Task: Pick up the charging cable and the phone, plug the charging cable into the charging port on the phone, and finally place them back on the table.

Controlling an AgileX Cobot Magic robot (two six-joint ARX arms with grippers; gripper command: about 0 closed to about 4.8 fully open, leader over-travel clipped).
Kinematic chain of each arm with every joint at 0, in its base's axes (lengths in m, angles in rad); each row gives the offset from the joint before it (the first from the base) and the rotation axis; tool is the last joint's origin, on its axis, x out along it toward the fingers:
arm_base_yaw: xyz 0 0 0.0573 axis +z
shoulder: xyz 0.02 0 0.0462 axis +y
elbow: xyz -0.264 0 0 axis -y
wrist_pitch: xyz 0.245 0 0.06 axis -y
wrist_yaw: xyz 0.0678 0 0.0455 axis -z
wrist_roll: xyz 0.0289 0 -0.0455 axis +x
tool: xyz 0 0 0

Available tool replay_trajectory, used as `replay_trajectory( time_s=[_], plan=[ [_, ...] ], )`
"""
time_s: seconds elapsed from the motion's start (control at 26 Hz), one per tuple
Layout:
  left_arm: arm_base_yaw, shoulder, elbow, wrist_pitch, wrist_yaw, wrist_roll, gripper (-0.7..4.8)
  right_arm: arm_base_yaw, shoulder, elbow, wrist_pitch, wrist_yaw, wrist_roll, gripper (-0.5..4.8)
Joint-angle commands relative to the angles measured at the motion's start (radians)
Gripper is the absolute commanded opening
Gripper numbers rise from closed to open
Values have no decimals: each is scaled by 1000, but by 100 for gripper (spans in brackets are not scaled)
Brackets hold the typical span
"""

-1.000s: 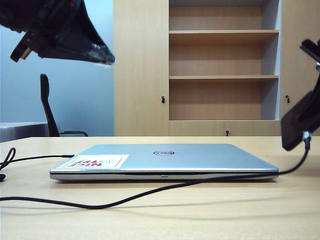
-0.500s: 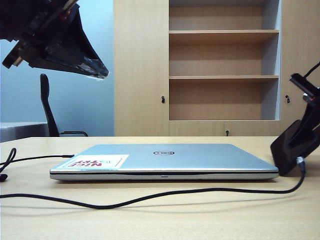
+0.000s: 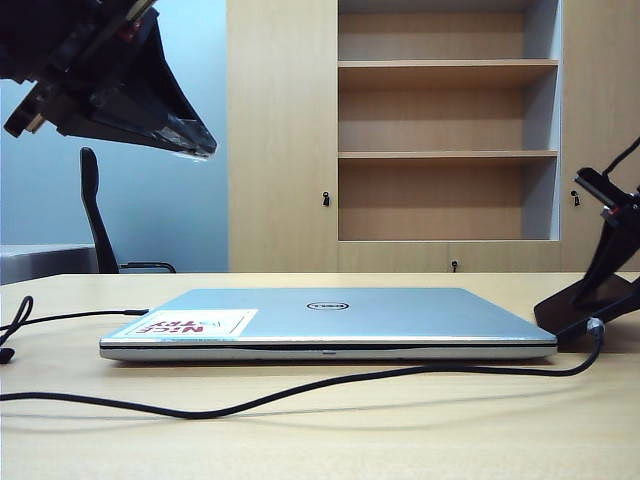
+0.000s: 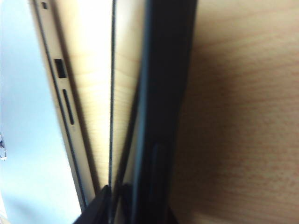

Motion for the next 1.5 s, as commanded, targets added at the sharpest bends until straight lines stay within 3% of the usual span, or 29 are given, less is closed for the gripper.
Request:
replay_trajectory(
  time_s=[0.04, 0.19, 0.46, 0.54, 0.69, 0.92, 1.08, 1.27, 1.35, 1.5],
  plan=[
    [1, -3, 4, 13, 3, 5, -5, -2, -12, 8, 7, -10, -7, 139],
    [1, -3, 4, 14, 3, 5, -5, -6, -16, 32, -68, 35, -42, 225],
    [1, -3, 4, 15, 3, 5, -5, -7, -16, 221, -370, 211, -167, 223],
    [1, -8, 4, 13, 3, 4, -5, -6, -17, 272, -436, 214, -167, 209],
    [1, -40, 6, 10, 3, 4, -5, -3, -51, 344, -540, 211, -190, 71],
    [1, -137, 6, -43, 3, 4, -5, 13, -243, 343, -556, 216, -211, -5],
    [2, -209, 2, -140, 2, 4, -5, 14, -399, 341, -544, 236, -212, -5],
    [2, -285, -39, -191, 2, 4, -5, 14, -560, 325, -496, 356, -249, -5],
    [2, -317, -63, -189, 2, 4, -5, 14, -629, 286, -435, 395, -249, -5],
    [2, -388, -121, -185, 2, 4, -5, 33, -902, 36, -153, 389, -238, -5]
  ],
)
